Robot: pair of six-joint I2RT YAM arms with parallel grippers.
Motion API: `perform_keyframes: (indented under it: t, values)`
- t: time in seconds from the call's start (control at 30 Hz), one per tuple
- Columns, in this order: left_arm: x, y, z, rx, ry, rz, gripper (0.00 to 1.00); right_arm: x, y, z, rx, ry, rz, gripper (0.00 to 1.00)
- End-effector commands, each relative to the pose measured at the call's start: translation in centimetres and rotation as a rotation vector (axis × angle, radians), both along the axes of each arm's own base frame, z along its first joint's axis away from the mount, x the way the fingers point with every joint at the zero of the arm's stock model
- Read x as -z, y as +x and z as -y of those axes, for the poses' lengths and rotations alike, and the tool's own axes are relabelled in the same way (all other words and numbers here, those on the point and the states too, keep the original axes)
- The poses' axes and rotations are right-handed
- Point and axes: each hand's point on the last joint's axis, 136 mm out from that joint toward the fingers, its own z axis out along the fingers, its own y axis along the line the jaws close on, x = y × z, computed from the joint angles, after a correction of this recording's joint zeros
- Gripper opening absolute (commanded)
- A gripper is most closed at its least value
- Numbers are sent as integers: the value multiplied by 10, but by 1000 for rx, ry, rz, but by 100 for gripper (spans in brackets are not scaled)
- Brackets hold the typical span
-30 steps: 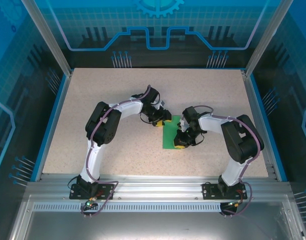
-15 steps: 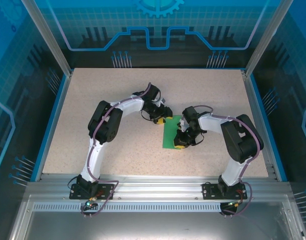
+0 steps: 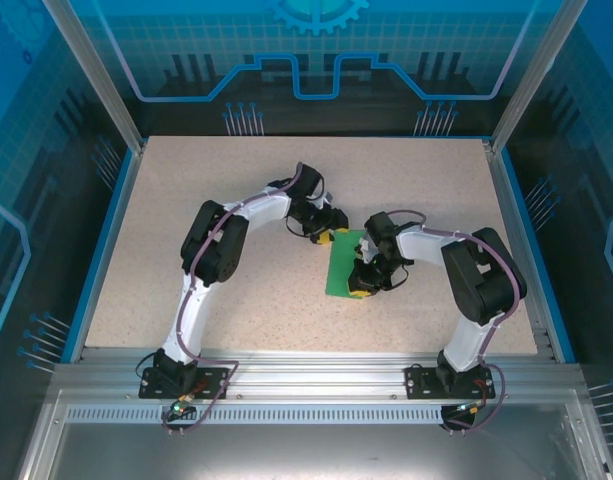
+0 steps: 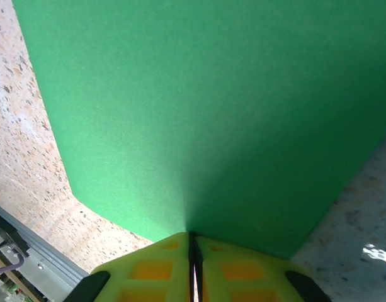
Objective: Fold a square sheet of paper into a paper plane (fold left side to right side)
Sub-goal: First fold in half a square sheet of paper at the center of the table, then fold the triangle a second time at the center of the table.
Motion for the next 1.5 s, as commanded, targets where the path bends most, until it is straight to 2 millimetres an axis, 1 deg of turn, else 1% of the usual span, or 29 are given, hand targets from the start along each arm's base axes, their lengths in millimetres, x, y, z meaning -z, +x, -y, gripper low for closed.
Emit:
perform_keyframes:
  t: [0.0, 0.23, 0.37, 0.47, 0.53, 0.63, 0.7, 0.77, 0.83, 0.9, 0.93, 1.0, 1.07, 1.17, 1.23, 1.3, 1.4, 1.47]
  values:
    - [5, 39, -8, -55, 14, 108, 57, 36, -23, 36, -21, -216, -72, 11]
    - [1, 51, -5, -73, -2, 120, 58, 36, -22, 35, -21, -214, -71, 11]
    - [1, 54, -2, -78, -12, 119, 58, 35, -20, 34, -20, -212, -68, 11]
    - [0, 54, -5, -75, -5, 121, 58, 34, -18, 33, -17, -201, -63, 11]
    - [-5, 56, -14, -81, 9, 137, 58, 29, -12, 28, -16, -170, -28, 12]
    - [-27, 59, -34, -101, 17, 193, 59, 9, 6, 14, -27, -82, 76, 13]
    - [-47, 58, -51, -116, 27, 238, 59, -14, 21, 7, -41, -25, 175, 14]
    - [-64, 54, -68, -131, 36, 279, 59, -38, 34, 4, -47, 10, 261, 21]
    - [-81, 45, -82, -137, 42, 314, 59, -60, 46, 7, -38, 39, 337, 27]
    - [-91, 28, -91, -126, 53, 336, 59, -77, 56, 19, -2, 51, 388, 34]
    - [-95, 19, -93, -122, 52, 339, 59, -81, 60, 25, 19, 53, 397, 36]
    - [-97, -1, -97, -121, 36, 328, 59, -83, 67, 38, 53, 50, 393, 39]
    - [-93, -21, -98, -119, 16, 304, 58, -79, 72, 45, 75, 43, 368, 40]
    - [-82, -51, -94, -105, 4, 264, 58, -71, 77, 46, 108, 58, 336, 40]
    - [-73, -69, -85, -90, -3, 237, 57, -66, 79, 44, 136, 66, 309, 40]
    - [-64, -85, -72, -65, -15, 206, 57, -58, 80, 41, 160, 78, 273, 40]
    - [-54, -102, -51, -18, -11, 177, 56, -46, 80, 40, 187, 76, 224, 38]
    - [-49, -111, -41, 7, 4, 173, 56, -41, 79, 39, 197, 67, 197, 38]
